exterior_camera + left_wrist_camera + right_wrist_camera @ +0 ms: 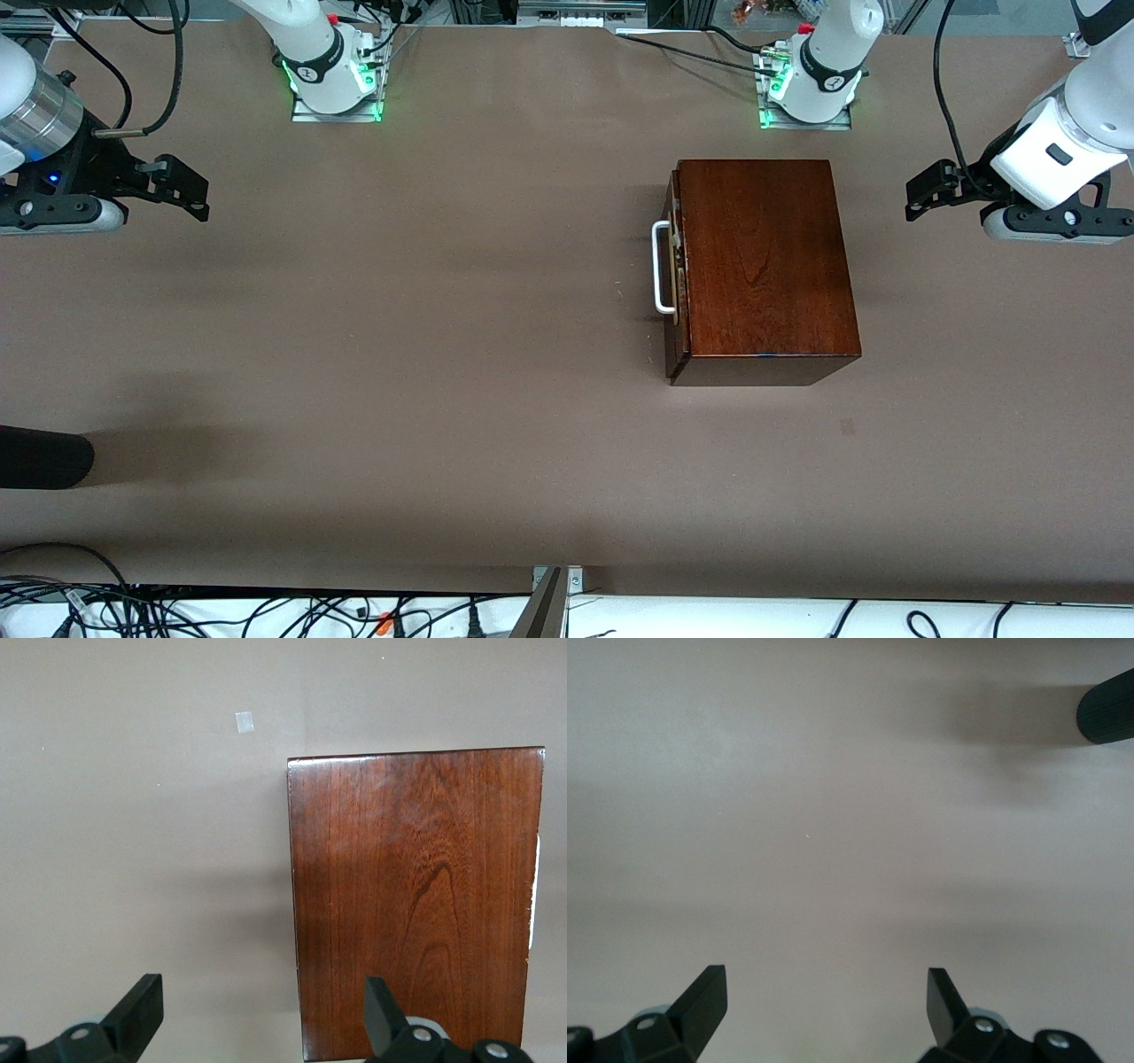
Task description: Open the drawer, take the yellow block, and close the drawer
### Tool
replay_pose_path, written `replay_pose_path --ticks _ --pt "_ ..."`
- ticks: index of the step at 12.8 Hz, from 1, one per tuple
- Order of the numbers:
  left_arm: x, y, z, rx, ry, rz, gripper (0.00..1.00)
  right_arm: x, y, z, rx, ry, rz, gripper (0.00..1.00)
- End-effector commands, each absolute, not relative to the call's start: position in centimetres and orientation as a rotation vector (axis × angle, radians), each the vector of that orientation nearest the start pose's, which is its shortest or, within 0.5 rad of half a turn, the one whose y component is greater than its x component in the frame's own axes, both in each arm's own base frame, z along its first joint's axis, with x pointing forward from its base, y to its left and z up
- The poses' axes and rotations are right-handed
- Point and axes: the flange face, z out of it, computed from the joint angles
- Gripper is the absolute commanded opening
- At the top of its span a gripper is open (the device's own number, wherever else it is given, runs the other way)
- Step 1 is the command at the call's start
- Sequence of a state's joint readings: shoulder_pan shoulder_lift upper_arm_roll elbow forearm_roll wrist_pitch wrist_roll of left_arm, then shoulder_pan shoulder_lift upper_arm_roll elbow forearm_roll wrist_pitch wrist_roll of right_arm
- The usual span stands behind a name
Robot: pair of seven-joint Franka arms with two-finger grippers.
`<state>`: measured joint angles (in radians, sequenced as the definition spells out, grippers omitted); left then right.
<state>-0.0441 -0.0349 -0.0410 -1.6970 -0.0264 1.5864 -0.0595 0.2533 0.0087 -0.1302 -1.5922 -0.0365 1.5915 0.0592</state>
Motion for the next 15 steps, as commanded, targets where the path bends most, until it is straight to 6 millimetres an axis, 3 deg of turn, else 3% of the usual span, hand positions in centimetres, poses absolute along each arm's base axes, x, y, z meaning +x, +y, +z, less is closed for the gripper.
replay_pose_path --ticks 1,8,15 --pt "54.0 -5.0 59.1 -3.159 0.035 0.129 1.00 55.5 6.5 61.7 -3.180 -0.084 -0.004 1.00" --pt "53.8 -4.9 58.9 -3.156 0.021 0.158 1.00 55.6 6.5 61.6 -3.180 -0.084 -0.001 1.00" --pt "54.7 -5.4 56.9 -3.166 0.044 0.241 1.00 55.6 6.4 61.6 -3.180 -0.082 -0.001 1.00"
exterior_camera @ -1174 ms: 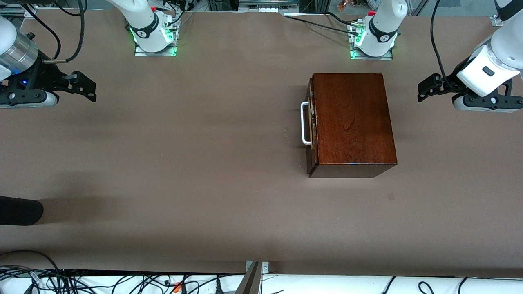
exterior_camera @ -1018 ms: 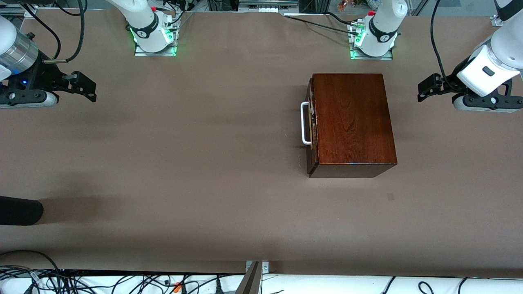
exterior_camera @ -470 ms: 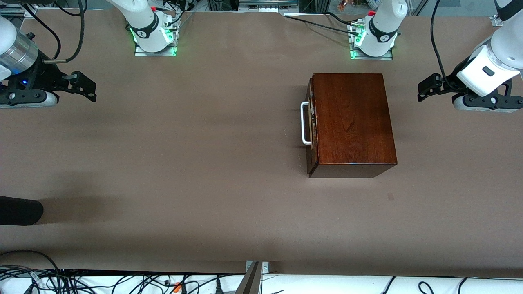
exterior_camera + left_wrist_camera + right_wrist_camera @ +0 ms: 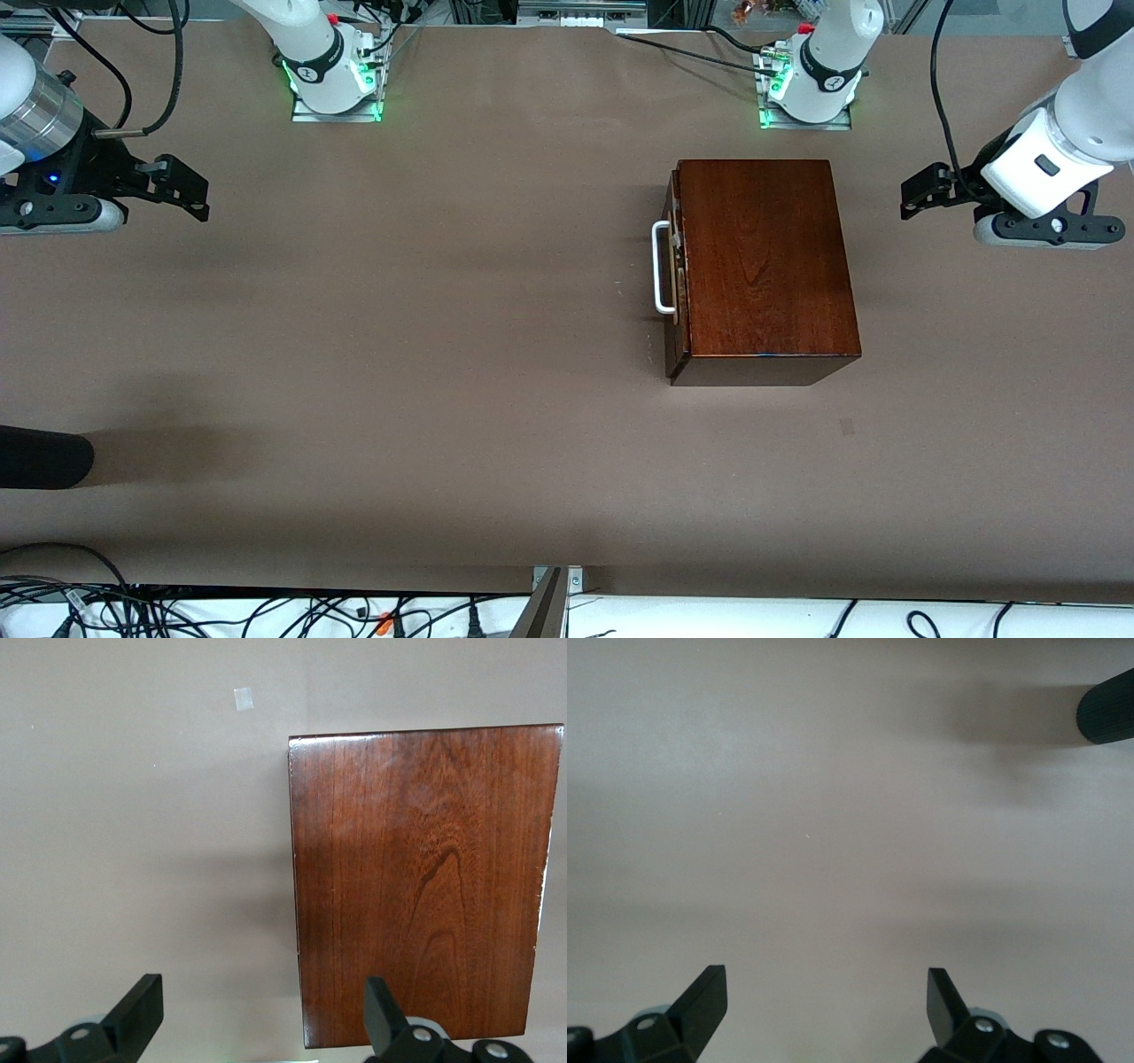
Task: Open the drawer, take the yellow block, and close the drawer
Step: 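Reach the left gripper to the white drawer handle of the box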
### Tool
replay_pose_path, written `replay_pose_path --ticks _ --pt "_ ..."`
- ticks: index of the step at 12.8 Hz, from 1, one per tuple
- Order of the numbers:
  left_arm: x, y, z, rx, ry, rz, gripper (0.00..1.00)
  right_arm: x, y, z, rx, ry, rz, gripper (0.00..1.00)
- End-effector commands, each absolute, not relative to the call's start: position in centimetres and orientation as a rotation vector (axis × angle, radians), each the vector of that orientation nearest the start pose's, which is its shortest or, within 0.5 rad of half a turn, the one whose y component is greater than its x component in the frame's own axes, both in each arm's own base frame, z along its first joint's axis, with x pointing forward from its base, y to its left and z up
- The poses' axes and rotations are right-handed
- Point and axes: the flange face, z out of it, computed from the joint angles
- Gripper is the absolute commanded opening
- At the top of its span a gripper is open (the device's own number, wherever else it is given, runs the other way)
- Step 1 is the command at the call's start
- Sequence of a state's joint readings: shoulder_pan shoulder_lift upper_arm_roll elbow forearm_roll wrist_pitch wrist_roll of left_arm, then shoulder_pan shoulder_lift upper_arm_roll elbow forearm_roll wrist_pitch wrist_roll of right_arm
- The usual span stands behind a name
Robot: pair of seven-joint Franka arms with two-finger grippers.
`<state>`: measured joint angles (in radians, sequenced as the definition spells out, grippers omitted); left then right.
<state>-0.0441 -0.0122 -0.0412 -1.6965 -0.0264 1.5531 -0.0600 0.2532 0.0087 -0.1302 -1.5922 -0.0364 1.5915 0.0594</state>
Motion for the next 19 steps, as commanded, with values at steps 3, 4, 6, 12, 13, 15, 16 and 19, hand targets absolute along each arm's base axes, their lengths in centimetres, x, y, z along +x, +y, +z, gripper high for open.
replay_pose_path --ticks 3,4,6,12,13,15,16,19 --pt "54.6 -8.3 57.0 -3.158 0.143 0.234 1.00 55.6 6.3 61.6 -3.181 -0.079 0.001 1.00" --pt "54.5 -10.6 56.8 -3.143 0.181 0.230 1.00 55.6 6.3 61.6 -3.181 -0.079 0.001 1.00" --pt "54.5 -15.2 54.9 -3.131 0.124 0.276 1.00 55.6 6.3 61.6 -3.181 -0.079 -0.001 1.00" --pt "54.3 -32.1 50.5 -3.083 0.089 0.272 1.00 55.5 6.3 61.7 -3.180 -0.079 -0.004 1.00" --pt "54.3 -34.9 49.2 -3.078 0.106 0.273 1.00 55.5 6.4 61.7 -3.180 -0.081 -0.004 1.00" --pt "53.5 -39.3 46.9 -3.090 0.104 0.222 1.00 55.6 6.3 61.6 -3.181 -0.079 -0.001 1.00" --pt "53.5 -40.6 45.5 -3.095 0.086 0.202 1.00 55.5 6.3 61.7 -3.180 -0.079 -0.004 1.00" --pt "52.7 -43.8 40.6 -3.029 0.088 0.151 1.00 55.5 6.3 61.7 -3.180 -0.081 -0.001 1.00"
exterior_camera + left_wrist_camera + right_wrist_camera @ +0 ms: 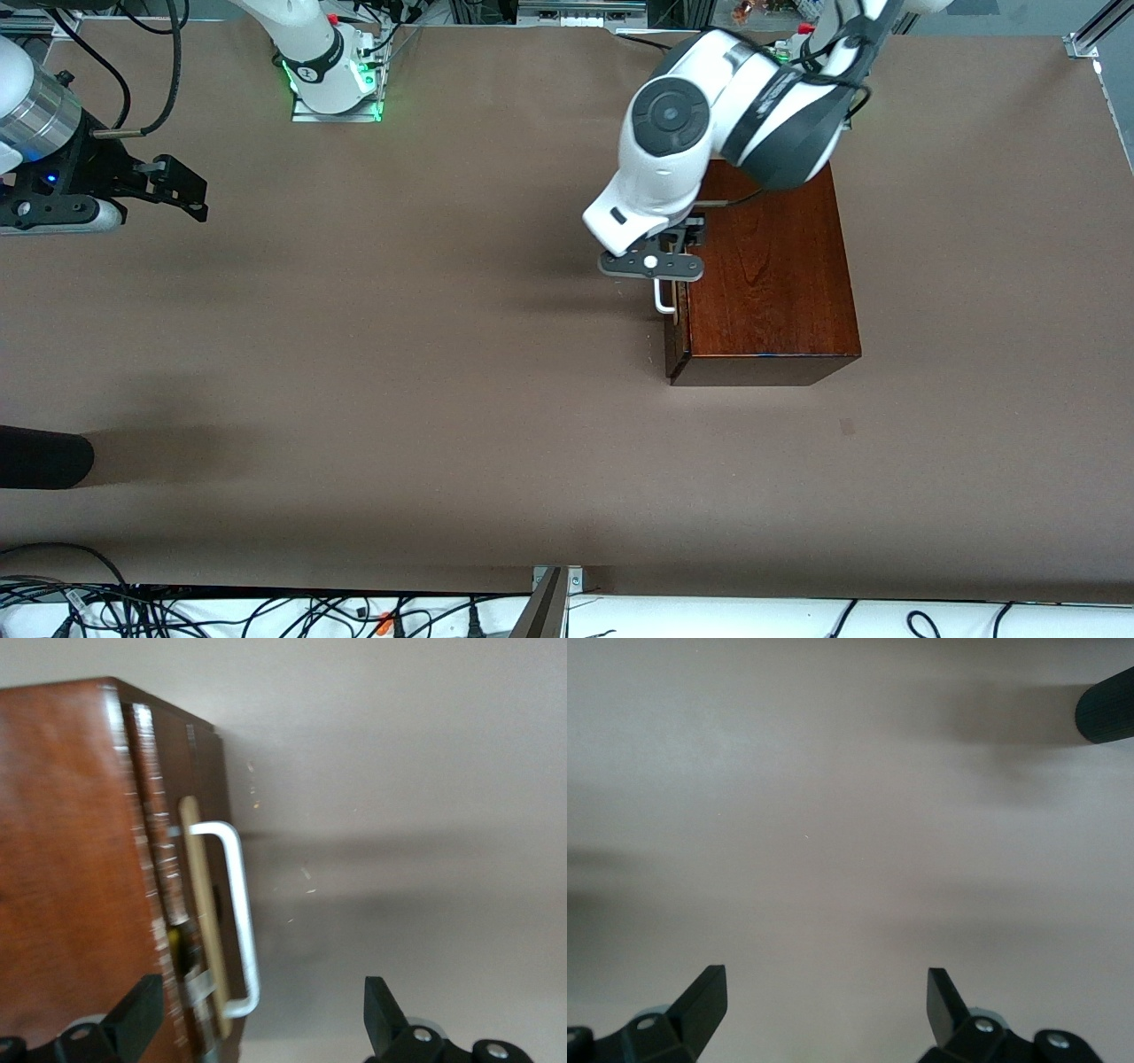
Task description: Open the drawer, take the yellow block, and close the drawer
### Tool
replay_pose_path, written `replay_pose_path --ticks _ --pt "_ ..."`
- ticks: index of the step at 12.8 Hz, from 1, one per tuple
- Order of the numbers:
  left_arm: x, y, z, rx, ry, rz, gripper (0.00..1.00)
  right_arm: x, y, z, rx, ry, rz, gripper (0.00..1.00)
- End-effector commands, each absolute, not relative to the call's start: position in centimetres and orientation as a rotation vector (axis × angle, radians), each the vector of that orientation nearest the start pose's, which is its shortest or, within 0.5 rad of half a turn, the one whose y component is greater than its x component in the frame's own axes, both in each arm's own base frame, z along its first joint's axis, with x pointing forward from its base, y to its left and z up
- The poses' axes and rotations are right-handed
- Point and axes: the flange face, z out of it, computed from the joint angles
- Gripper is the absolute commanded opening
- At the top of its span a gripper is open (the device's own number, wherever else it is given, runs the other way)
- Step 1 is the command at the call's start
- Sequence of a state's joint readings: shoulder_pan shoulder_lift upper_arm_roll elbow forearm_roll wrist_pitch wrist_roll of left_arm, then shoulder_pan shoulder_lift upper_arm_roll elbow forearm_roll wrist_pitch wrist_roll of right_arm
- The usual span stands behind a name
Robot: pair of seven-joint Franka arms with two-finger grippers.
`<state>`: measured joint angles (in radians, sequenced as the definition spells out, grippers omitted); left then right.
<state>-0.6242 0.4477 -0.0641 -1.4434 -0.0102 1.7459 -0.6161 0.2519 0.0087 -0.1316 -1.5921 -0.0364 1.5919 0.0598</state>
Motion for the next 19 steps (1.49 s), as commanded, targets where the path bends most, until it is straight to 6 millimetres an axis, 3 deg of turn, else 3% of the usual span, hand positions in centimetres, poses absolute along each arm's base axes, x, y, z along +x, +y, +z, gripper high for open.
replay_pose_path --ticks 1,5,10,12,19 --pt "52.1 -44.7 39.6 -2.992 0.077 0.125 1.00 55.6 6.4 61.6 -3.180 -0.084 -0.001 1.00" --pt "51.1 -45.3 35.0 -2.928 0.028 0.193 1.00 55.5 6.3 61.7 -3.179 -0.081 -0.003 1.00" --pt "50.2 -44.3 32.5 -2.880 0.035 0.242 1.00 55.7 6.3 61.7 -3.178 -0.084 -0.013 1.00" --pt "50.2 -43.9 31.8 -2.822 0.075 0.187 1.00 55.7 6.3 61.7 -3.178 -0.087 -0.013 1.00" --pt "49.5 -44.4 29.1 -2.784 0.044 0.179 1.00 55.6 6.5 61.7 -3.178 -0.089 -0.013 1.00"
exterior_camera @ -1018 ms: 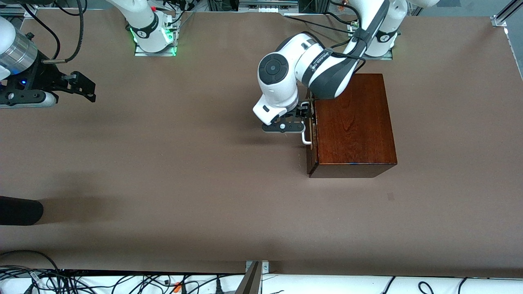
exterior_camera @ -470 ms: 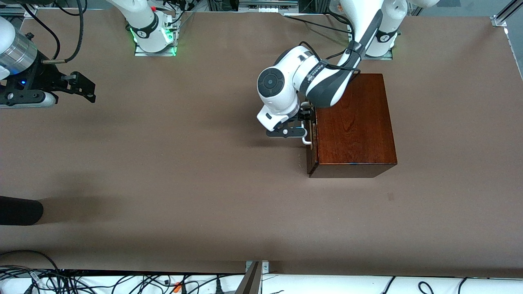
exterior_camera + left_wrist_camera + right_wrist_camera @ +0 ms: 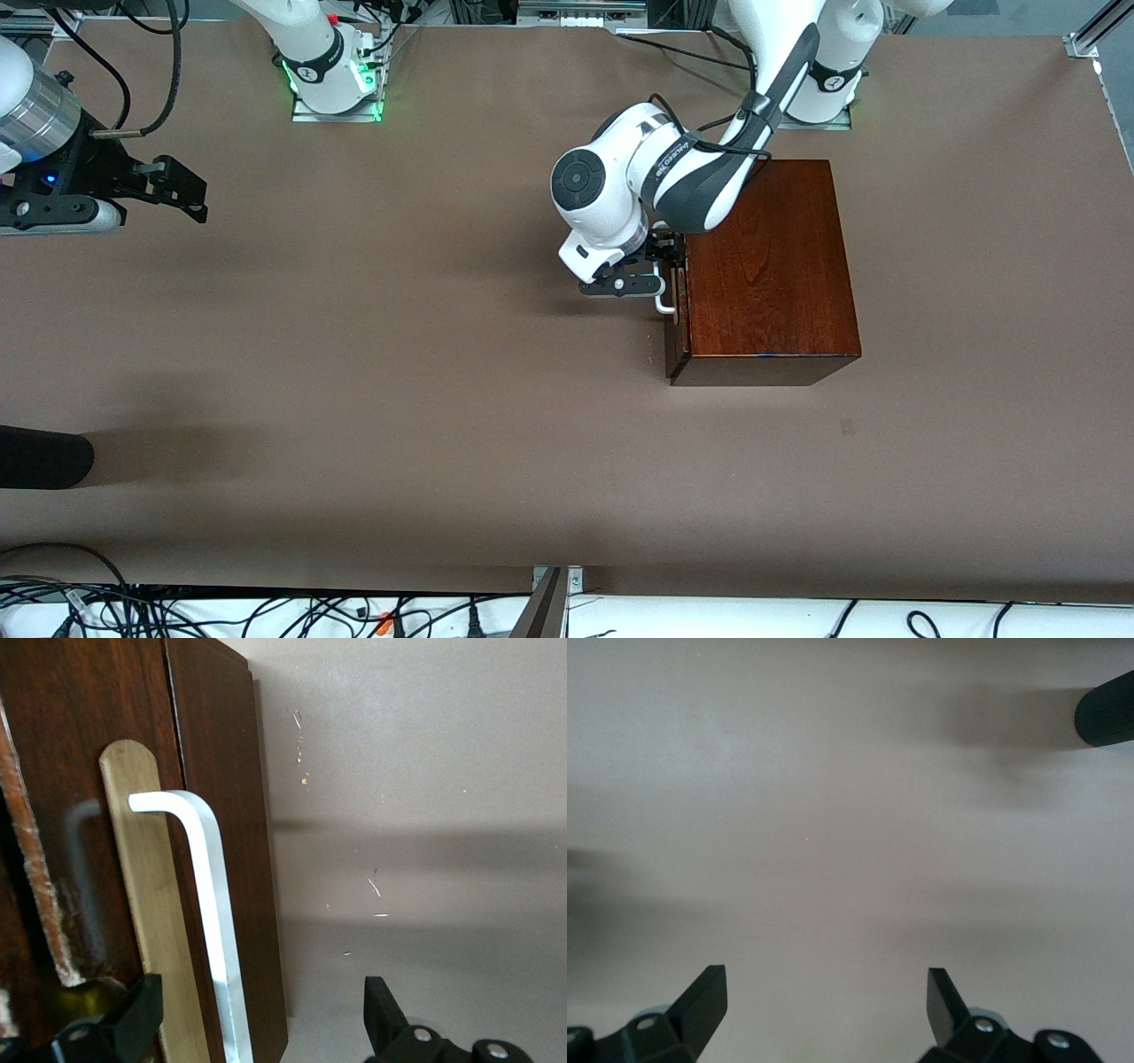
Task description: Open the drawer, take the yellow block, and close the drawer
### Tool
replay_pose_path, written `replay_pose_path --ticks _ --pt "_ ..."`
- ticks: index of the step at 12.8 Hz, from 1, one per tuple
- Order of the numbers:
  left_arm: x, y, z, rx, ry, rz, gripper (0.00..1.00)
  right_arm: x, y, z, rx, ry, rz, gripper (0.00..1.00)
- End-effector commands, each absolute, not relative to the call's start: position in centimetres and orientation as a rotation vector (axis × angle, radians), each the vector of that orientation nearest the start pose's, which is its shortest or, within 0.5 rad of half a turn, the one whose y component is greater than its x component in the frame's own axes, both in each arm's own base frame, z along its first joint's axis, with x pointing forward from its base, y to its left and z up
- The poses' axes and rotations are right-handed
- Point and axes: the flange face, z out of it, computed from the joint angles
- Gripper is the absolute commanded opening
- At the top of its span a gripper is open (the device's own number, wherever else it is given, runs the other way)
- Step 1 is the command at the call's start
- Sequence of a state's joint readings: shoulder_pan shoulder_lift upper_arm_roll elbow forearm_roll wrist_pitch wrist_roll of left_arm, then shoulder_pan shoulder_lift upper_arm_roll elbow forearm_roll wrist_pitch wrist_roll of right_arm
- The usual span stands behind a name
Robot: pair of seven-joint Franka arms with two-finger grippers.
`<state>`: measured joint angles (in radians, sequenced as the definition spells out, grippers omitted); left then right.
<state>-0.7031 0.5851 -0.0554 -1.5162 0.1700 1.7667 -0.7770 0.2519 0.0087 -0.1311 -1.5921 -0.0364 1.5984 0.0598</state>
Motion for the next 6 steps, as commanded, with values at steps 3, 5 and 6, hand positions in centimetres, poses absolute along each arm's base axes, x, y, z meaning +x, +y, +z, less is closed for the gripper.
replay_pose_path --ticks 3,5,6 --pt "49.5 -44.5 28.4 -2.785 0.039 0.176 1.00 55.6 6.5 61.7 -3.178 -0.091 -0.013 1.00" --pt "49.2 -45.0 28.3 -2.793 0.006 0.158 1.00 55.6 6.5 61.7 -3.178 -0.089 -0.013 1.00" --pt "48.6 -45.7 28.4 -2.796 0.008 0.147 1.00 55.6 6.5 61.7 -3.178 -0.089 -0.013 1.00"
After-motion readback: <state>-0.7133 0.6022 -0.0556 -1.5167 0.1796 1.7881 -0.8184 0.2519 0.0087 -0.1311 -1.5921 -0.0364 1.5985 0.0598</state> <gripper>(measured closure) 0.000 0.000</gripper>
